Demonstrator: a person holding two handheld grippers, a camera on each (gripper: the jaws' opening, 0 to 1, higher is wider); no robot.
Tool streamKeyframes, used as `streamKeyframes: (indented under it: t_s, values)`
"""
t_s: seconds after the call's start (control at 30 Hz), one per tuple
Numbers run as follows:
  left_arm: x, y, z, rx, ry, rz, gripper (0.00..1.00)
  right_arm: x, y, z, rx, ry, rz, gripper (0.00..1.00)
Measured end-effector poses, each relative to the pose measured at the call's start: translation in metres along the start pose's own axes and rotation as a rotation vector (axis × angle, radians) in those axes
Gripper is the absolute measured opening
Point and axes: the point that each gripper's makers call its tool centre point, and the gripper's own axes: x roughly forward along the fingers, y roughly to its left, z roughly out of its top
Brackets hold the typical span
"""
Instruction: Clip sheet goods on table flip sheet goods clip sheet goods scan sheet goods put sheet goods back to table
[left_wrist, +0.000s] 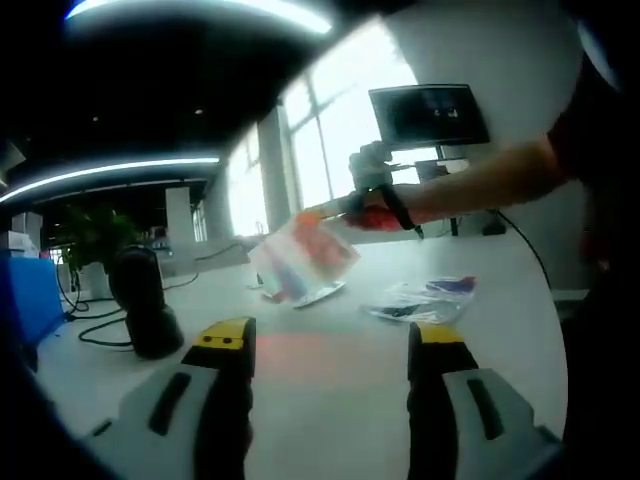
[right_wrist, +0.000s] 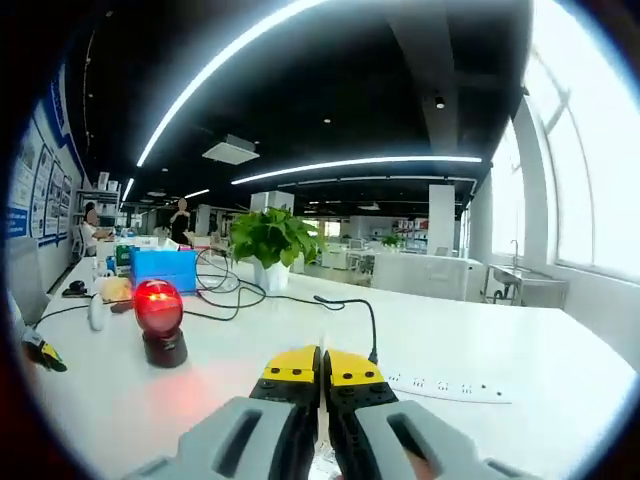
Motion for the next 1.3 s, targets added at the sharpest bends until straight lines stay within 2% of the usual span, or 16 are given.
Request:
streamKeyframes:
  t_s: [0.2, 0.27, 0.83, 1.1, 1.3]
  values:
    - [0.0, 0.0, 0.0, 0.0, 0.002, 0.0, 0.54, 0.007, -0.004, -0.009, -0.011, 0.036, 0.004, 0.0]
    - [0.0, -0.001, 0.0, 0.0, 0.002, 0.0, 0.54, 0.011, -0.005, -0.019, -0.025, 0.077, 0.015, 0.0]
    - [0.0, -0.002, 0.001, 0.003, -0.002, 0.0, 0.54, 0.027, -0.002, -0.04, -0.129, 0.136, 0.045, 0.0]
    - [0.0, -0.002, 0.001, 0.002, -0.004, -0.002, 0.54, 0.036, -0.003, -0.05, -0.207, 0.179, 0.058, 0.0]
    - [0.0, -0.001, 0.0, 0.002, 0.001, 0.001, 0.54, 0.044, -0.001, -0.059, -0.328, 0.227, 0.103, 0.0]
